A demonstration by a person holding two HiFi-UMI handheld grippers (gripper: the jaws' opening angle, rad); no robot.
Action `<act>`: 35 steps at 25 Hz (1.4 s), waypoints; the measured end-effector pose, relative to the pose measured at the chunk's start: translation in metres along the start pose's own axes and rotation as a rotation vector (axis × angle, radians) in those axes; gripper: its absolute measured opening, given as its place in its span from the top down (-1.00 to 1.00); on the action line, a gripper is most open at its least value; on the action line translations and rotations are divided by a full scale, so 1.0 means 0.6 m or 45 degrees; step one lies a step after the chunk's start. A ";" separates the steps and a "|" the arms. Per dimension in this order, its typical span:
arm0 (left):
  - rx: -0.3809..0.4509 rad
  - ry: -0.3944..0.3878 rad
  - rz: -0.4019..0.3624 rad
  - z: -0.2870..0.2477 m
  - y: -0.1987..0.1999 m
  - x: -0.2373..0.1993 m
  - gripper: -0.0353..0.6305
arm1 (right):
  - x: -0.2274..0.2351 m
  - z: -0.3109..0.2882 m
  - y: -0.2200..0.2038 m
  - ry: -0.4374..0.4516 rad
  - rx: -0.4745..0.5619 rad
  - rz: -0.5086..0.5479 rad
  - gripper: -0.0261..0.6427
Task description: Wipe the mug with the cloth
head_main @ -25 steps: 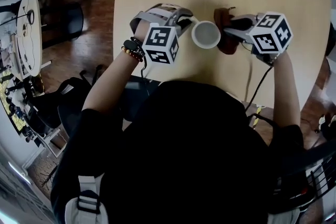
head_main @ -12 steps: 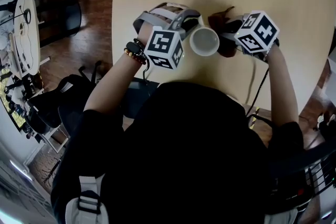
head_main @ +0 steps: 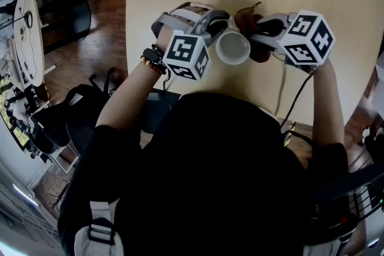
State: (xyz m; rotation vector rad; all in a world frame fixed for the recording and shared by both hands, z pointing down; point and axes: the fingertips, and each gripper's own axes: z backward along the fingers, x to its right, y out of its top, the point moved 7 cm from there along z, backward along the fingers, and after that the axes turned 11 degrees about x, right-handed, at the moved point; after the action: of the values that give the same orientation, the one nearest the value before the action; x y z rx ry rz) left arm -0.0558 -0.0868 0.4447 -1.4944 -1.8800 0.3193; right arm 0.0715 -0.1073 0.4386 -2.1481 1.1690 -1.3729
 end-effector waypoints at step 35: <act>0.287 0.513 0.877 0.144 -0.074 0.054 0.72 | -0.023 -0.027 -0.133 -0.705 -0.395 0.292 0.66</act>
State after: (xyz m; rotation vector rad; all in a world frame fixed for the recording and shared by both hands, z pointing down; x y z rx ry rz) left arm -0.1486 -0.0505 0.4203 -1.8425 -0.9471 0.4795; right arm 0.0912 -0.0457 0.4902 -2.2889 1.3921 -0.4694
